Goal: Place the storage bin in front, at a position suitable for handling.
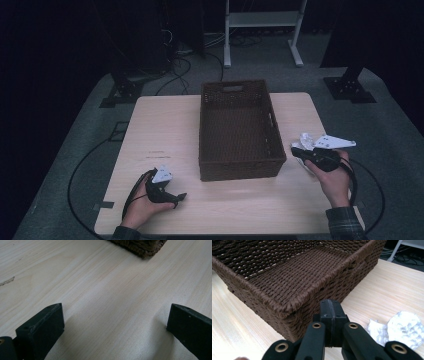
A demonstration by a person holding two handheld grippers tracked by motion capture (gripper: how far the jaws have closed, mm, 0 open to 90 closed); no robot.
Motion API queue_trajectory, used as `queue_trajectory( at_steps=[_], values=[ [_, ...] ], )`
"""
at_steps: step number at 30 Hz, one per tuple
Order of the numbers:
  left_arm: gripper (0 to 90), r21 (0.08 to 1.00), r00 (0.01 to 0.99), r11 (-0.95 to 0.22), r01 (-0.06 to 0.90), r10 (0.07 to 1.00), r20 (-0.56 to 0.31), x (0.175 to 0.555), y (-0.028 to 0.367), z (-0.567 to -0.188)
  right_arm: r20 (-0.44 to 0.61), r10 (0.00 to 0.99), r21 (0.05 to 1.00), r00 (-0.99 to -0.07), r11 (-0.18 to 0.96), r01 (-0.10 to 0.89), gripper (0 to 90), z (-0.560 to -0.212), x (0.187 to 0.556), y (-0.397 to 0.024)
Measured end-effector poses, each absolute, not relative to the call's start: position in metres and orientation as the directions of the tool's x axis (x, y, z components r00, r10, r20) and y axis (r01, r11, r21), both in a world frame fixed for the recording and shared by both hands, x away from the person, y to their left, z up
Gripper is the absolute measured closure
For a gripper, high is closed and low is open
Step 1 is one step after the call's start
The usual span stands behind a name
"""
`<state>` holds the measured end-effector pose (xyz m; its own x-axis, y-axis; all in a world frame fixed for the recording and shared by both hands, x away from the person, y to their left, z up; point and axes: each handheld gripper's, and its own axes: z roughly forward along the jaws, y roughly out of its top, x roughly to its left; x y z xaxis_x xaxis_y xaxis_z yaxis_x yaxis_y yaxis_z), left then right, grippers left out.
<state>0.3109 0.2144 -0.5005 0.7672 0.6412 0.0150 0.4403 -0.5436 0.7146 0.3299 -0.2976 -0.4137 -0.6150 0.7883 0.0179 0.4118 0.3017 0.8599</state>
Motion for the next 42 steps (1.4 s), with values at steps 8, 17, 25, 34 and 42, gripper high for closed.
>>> queue_trajectory(
  at_steps=[8, 17, 25, 34, 42],
  values=[
    [0.0, 0.714, 0.765, -0.543, 0.442, 0.644, 0.016, 0.311, 0.214, -0.5, 0.03, 0.769, 0.861, -0.639, 0.305, 0.406, 89.9, -0.409, 0.338, -0.297],
    [0.0, 0.711, 0.766, -0.547, 0.441, 0.642, 0.02, 0.312, 0.214, -0.5, 0.039, 0.731, 0.862, -0.681, 0.32, 0.393, 89.9, -0.408, 0.345, -0.29],
    [0.0, 0.711, 0.766, -0.547, 0.442, 0.643, 0.019, 0.312, 0.214, -0.5, 0.041, 0.718, 0.861, -0.695, 0.328, 0.389, 89.9, -0.408, 0.345, -0.284],
    [0.0, 0.713, 0.763, -0.541, 0.445, 0.646, 0.014, 0.311, 0.214, -0.5, 0.05, 0.698, 0.863, -0.714, 0.329, 0.383, 89.9, -0.406, 0.342, -0.277],
    [0.0, 0.714, 0.763, -0.541, 0.445, 0.647, 0.014, 0.311, 0.214, -0.5, 0.045, 0.68, 0.86, -0.732, 0.346, 0.375, 89.9, -0.403, 0.338, -0.268]
  ],
)
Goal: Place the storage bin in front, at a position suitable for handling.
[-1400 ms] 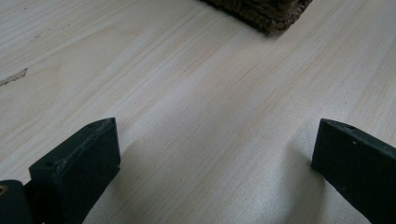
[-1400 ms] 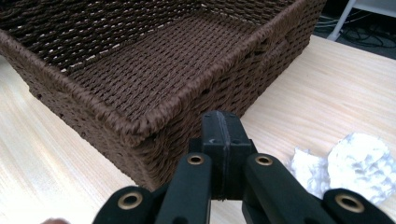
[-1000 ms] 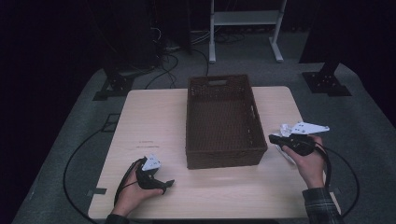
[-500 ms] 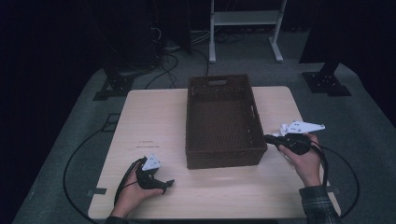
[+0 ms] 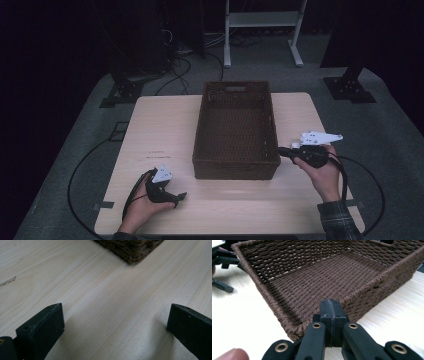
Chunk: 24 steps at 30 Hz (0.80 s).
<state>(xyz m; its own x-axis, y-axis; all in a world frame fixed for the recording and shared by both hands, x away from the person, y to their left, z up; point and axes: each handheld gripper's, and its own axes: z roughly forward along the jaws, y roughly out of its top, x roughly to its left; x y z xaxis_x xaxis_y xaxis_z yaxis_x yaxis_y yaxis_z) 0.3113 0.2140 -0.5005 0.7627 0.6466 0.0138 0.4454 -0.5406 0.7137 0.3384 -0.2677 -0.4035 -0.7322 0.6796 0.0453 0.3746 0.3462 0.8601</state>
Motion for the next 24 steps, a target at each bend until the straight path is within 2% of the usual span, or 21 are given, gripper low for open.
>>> queue_trajectory(
  at_steps=[24],
  values=[
    [0.1, 0.714, 0.763, -0.541, 0.445, 0.647, 0.014, 0.311, 0.214, -0.5, 0.04, 0.608, 0.852, -0.793, 0.393, 0.345, 89.8, -0.4, 0.33, -0.232]
  ],
)
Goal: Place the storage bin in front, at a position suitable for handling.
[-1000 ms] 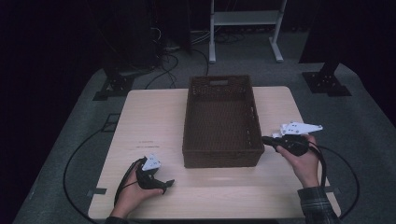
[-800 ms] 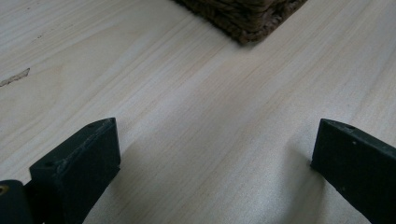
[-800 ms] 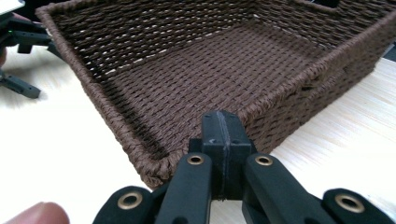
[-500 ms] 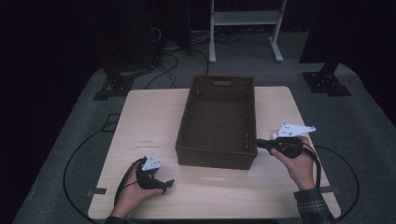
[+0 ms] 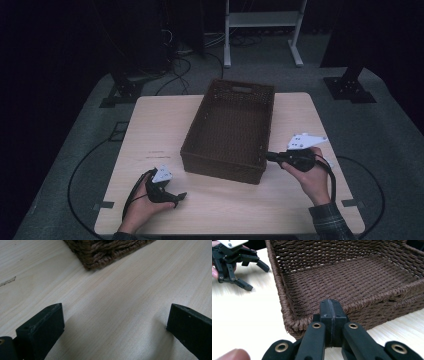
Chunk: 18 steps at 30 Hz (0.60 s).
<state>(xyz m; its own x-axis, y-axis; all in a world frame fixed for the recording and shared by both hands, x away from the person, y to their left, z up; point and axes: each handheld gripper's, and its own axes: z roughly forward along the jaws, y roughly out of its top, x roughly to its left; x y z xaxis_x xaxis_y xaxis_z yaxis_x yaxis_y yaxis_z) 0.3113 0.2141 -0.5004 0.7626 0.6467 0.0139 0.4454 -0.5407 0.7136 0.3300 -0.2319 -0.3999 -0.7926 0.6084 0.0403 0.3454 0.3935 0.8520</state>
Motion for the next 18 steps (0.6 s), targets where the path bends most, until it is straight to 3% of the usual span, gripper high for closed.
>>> queue_trajectory(
  at_steps=[18],
  values=[
    [0.1, 0.711, 0.764, -0.544, 0.445, 0.645, 0.016, 0.311, 0.214, -0.5, 0.046, 0.568, 0.849, -0.822, 0.411, 0.332, 89.8, -0.399, 0.33, -0.208]
  ],
)
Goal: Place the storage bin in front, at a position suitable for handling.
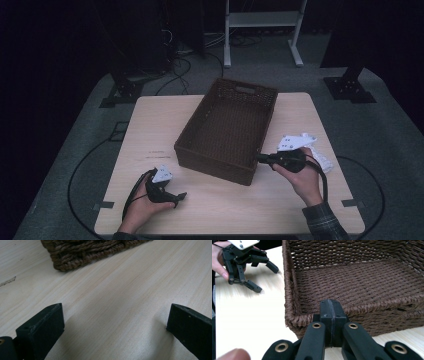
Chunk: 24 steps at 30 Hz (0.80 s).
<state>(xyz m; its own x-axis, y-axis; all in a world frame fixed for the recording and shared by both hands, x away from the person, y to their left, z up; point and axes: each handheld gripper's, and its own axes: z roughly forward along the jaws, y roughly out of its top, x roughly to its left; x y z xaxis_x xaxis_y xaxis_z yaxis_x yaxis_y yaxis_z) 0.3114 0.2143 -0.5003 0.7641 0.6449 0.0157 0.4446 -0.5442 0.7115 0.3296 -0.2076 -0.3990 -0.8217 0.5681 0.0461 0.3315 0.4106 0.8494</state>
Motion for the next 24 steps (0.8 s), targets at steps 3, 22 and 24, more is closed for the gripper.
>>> queue_trajectory(
  at_steps=[3, 22, 24],
  values=[
    [0.1, 0.711, 0.764, -0.544, 0.445, 0.645, 0.016, 0.311, 0.214, -0.5, 0.046, 0.561, 0.85, -0.826, 0.413, 0.328, 89.9, -0.399, 0.33, -0.204],
    [0.1, 0.711, 0.764, -0.544, 0.445, 0.645, 0.015, 0.311, 0.214, -0.5, 0.046, 0.504, 0.849, -0.862, 0.435, 0.3, 89.9, -0.399, 0.333, -0.172],
    [0.1, 0.711, 0.764, -0.544, 0.445, 0.645, 0.015, 0.311, 0.214, -0.5, 0.047, 0.499, 0.849, -0.866, 0.436, 0.297, 89.9, -0.399, 0.334, -0.168]
  ],
)
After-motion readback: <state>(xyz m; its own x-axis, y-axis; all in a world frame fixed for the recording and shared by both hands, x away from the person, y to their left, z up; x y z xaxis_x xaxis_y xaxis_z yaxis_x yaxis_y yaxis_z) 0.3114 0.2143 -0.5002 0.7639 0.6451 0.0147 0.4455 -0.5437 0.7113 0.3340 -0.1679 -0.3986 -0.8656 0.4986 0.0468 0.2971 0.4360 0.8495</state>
